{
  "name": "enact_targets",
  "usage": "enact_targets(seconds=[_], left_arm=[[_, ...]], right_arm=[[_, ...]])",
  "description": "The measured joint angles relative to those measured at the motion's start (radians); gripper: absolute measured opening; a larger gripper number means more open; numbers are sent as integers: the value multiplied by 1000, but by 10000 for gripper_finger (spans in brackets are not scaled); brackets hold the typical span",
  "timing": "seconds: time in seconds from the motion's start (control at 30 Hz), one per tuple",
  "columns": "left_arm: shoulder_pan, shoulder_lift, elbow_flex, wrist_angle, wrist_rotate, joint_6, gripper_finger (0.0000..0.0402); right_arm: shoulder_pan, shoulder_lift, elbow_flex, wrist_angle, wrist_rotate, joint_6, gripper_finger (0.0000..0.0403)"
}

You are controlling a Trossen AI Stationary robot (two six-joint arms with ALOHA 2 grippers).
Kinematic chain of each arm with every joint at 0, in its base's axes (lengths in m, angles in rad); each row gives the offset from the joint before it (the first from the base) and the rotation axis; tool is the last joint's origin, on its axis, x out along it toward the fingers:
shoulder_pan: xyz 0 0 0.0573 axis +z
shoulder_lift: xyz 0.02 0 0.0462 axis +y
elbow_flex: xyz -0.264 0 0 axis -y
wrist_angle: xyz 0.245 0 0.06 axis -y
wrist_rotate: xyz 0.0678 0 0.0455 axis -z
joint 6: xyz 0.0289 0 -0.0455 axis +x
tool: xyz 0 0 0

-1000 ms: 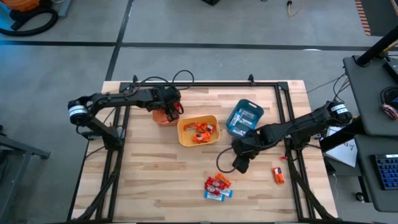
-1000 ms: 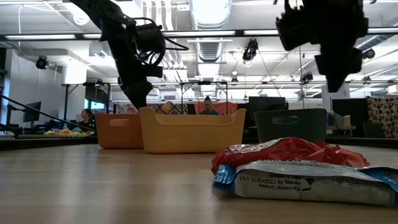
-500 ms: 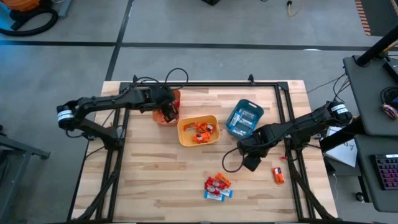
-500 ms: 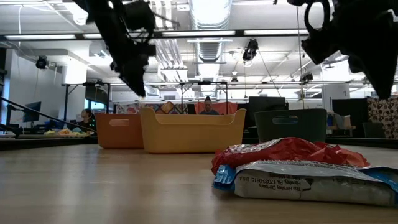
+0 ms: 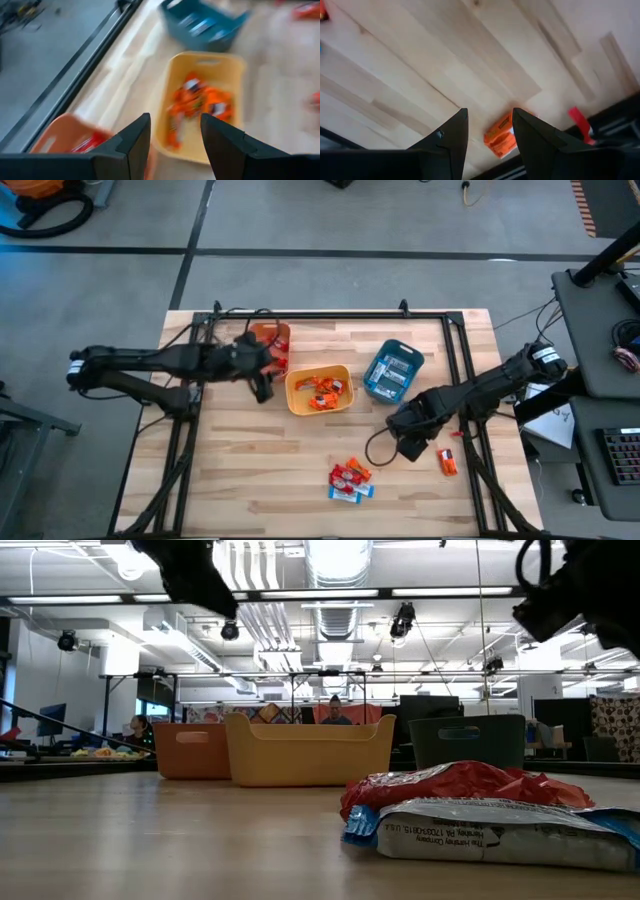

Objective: Sort candy
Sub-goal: Put the orange chocolate into the yellow bin

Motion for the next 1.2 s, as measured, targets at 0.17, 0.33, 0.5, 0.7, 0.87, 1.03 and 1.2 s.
enact_targets(seconds=[0.17,0.33,0.5,0.7,0.87,1.03,1.2], left_arm=[[-130,-27,0,75,-7,-7,158],[-216,-29,0,144,-9,-6,158],[-254,-29,0,166,-10,-6,158],[-260,-29,0,167,-11,-19,158],[-260,-28,0,174,-12,-24,158],[-261,-28,0,174,-12,-24,158],[-261,-28,0,174,-12,-24,158]], right_arm=[[76,0,0,-6,-3,105,148],[162,0,-9,-5,1,217,174],[246,0,-20,-5,-4,349,210],[321,0,-51,1,-8,497,223],[357,0,-104,55,-31,572,215],[365,0,-175,194,-35,612,201],[364,0,-224,236,-44,630,182]])
